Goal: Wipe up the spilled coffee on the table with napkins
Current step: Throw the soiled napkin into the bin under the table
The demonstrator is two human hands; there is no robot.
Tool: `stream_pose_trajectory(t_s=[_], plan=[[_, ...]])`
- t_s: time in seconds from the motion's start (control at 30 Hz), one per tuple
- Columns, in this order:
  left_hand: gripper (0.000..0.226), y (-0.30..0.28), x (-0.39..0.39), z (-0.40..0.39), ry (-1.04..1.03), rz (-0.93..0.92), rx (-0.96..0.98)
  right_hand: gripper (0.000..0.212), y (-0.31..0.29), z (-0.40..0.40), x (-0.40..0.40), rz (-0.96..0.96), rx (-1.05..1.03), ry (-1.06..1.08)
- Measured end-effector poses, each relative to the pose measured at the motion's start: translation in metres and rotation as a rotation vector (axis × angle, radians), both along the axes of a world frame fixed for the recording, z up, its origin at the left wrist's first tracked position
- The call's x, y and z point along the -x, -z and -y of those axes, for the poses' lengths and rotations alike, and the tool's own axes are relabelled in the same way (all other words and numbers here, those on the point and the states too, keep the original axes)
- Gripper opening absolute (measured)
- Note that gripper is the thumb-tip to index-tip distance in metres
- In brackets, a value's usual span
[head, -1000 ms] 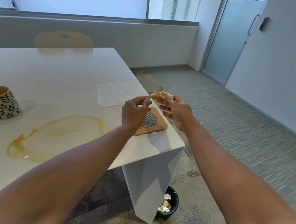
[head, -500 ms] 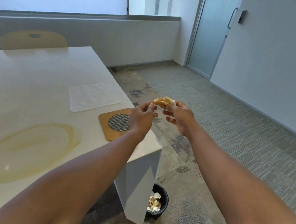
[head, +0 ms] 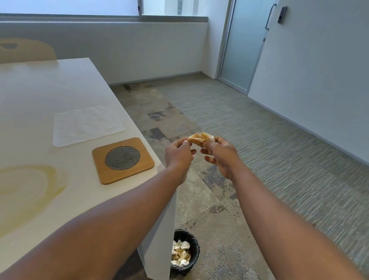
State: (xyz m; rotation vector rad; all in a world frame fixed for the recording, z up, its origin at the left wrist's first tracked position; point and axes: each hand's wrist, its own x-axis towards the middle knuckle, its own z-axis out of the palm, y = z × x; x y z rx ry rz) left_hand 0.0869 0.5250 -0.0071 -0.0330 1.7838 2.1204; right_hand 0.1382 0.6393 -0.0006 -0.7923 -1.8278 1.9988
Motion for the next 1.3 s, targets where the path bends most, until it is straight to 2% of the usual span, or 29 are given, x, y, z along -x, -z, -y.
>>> stream_pose_trajectory(t_s=[0.37, 0.8, 1.07, 1.3], plan=[[0.035, 0.042, -0.027, -0.023, 0.014, 0.171, 0.044, 0.013, 0.055, -0.022, -0.018, 0.112, 0.062, -0.001], [0.031, 0.132, -0.063, -0.026, -0.109, 0.326, 0.205, 0.014, 0.147, -0.024, -0.035, 0.281, 0.117, -0.025], [0.03, 0.185, -0.071, -0.027, -0.125, 0.408, 0.239, 0.021, 0.199, -0.028, -0.043, 0.327, 0.153, -0.009], [0.027, 0.237, -0.074, -0.027, -0.151, 0.532, 0.214, 0.018, 0.247, -0.03, -0.049, 0.411, 0.17, -0.031]])
